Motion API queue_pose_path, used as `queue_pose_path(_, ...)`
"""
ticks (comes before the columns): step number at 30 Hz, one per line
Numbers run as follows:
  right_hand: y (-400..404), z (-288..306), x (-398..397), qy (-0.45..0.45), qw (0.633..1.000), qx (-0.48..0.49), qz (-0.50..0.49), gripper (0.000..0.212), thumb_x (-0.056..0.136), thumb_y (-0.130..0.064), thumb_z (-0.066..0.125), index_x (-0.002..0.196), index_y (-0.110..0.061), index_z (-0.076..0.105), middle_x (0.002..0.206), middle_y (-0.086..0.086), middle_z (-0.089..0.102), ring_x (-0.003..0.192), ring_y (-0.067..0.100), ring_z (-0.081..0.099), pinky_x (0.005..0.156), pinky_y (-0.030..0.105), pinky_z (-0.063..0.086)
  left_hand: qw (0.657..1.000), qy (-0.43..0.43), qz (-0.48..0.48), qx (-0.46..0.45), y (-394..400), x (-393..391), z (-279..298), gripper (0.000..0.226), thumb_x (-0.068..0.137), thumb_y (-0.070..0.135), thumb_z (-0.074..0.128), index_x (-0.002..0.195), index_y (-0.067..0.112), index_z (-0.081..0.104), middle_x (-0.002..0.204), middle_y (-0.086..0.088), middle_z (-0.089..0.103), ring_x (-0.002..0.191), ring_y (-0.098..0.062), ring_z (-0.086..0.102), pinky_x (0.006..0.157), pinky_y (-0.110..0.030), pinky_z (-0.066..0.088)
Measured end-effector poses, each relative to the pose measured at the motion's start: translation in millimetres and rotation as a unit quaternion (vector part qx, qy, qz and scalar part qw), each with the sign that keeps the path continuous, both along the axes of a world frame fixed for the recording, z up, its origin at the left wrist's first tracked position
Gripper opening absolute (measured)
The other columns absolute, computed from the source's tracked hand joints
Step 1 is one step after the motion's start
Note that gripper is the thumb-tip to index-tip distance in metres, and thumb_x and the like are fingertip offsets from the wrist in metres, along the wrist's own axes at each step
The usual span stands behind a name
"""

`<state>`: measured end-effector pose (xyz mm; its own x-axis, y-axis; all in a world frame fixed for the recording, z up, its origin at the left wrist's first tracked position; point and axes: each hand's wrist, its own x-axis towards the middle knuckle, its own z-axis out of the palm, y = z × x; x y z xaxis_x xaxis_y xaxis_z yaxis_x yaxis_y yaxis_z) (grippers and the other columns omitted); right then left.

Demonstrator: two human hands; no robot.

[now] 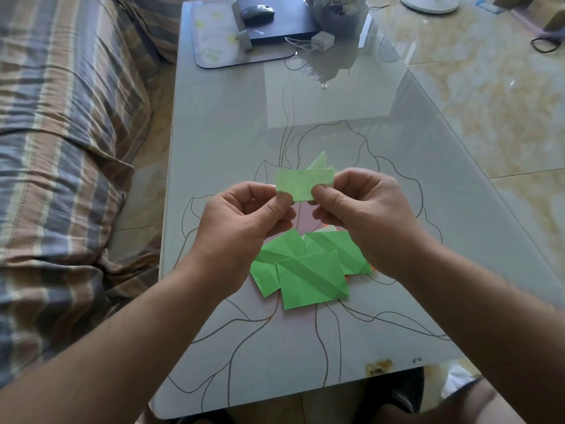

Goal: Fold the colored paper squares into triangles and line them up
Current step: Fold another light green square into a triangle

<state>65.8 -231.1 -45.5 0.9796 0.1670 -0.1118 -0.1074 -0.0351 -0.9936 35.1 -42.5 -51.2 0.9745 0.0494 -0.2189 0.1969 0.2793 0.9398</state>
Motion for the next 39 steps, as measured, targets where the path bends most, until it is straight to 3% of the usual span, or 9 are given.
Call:
queue_pose_path(4,2.4,0.1,-0.2,0.023,0.999,0.017,-0.02,0.022,0.09,-0.007,0.077,0.08,-0.015,0.059,0.081,0.022,0.073,0.07,0.024,0.072,0.071,0.039,0.057,1.0,0.01,0.018,-0.005,-0.9,-0.4,0.7,0.027,0.074,0.017,0.077,0.098,0.01,0.066,0.08,-0.009,0.075,0.077,-0.022,0.073,0.078,-0.034,0.063)
queue_pose_path(10,2.8,1.3,-1.4,0.048,0.998,0.035,-0.027,0.024,0.094,0.0,0.07,0.093,-0.014,0.051,0.072,0.008,0.069,0.067,0.026,0.069,0.076,0.047,0.057,0.998,-0.021,-0.004,0.052,2.0,0.4,-2.9,0.021,0.1,-0.003,0.058,0.09,0.015,0.066,0.081,-0.009,0.073,0.08,-0.025,0.073,0.08,-0.036,0.063)
queue_pose_path(16,-1.0,2.9,2.2,0.064,0.997,0.045,-0.011,0.013,0.096,-0.002,0.067,0.091,-0.014,0.066,0.076,0.011,0.069,0.066,0.021,0.065,0.072,0.039,0.056,0.99,-0.059,-0.023,0.126,1.2,-1.9,-1.5,0.037,0.093,-0.018,0.056,0.098,0.013,0.077,0.093,-0.008,0.079,0.09,-0.024,0.075,0.086,-0.033,0.061)
queue_pose_path(20,-4.1,2.0,3.0,0.074,0.993,0.088,0.029,0.015,0.081,-0.015,0.08,0.096,-0.014,0.077,0.087,0.014,0.075,0.074,0.022,0.067,0.078,0.037,0.056,0.991,-0.068,-0.003,0.119,1.0,-1.4,0.1,0.024,0.085,0.0,0.077,0.101,0.016,0.076,0.098,-0.004,0.08,0.092,-0.021,0.076,0.087,-0.03,0.06)
queue_pose_path(24,-3.9,1.2,0.8,0.042,0.995,0.087,0.036,0.031,0.076,0.0,0.081,0.106,-0.004,0.074,0.097,0.018,0.078,0.083,0.019,0.073,0.077,0.025,0.058,0.989,-0.08,0.026,0.121,4.0,0.6,-1.6,0.022,0.077,0.017,0.081,0.099,0.02,0.078,0.095,-0.005,0.079,0.089,-0.021,0.074,0.088,-0.033,0.06)
queue_pose_path(29,-4.0,-0.2,1.2,0.05,0.997,0.049,0.021,0.021,0.083,0.002,0.079,0.101,-0.008,0.076,0.093,0.018,0.078,0.08,0.025,0.072,0.084,0.04,0.06,0.986,-0.092,0.019,0.138,3.1,0.2,-2.4,0.024,0.078,0.006,0.082,0.098,0.019,0.077,0.094,0.0,0.08,0.09,-0.014,0.076,0.082,-0.022,0.058)
queue_pose_path(34,-1.8,-0.5,0.5,0.016,0.999,0.027,0.028,0.008,0.086,-0.006,0.079,0.093,-0.006,0.077,0.066,0.001,0.06,0.06,0.012,0.055,0.06,0.023,0.05,0.969,-0.104,0.024,0.222,6.4,0.7,-4.0,0.014,0.078,0.027,0.083,0.09,0.03,0.078,0.101,-0.003,0.072,0.088,-0.01,0.068,0.077,-0.022,0.056)
queue_pose_path(37,-1.4,1.7,-0.1,0.001,0.999,0.011,0.033,0.005,0.086,-0.008,0.079,0.09,-0.008,0.076,0.067,0.011,0.044,0.061,0.017,0.042,0.055,0.018,0.041,0.985,-0.077,0.014,0.151,4.6,1.0,-1.1,0.017,0.076,0.026,0.08,0.093,0.023,0.077,0.098,-0.001,0.075,0.091,-0.017,0.072,0.083,-0.027,0.059)
queue_pose_path(39,-2.6,1.8,0.2,0.004,0.999,-0.006,0.042,0.004,0.086,-0.013,0.079,0.089,-0.012,0.076,0.075,0.014,0.049,0.066,0.024,0.04,0.053,0.027,0.039,0.993,-0.059,0.007,0.104,2.6,0.7,0.8,0.022,0.076,0.021,0.078,0.097,0.015,0.074,0.088,0.0,0.077,0.086,-0.014,0.073,0.083,-0.024,0.058)
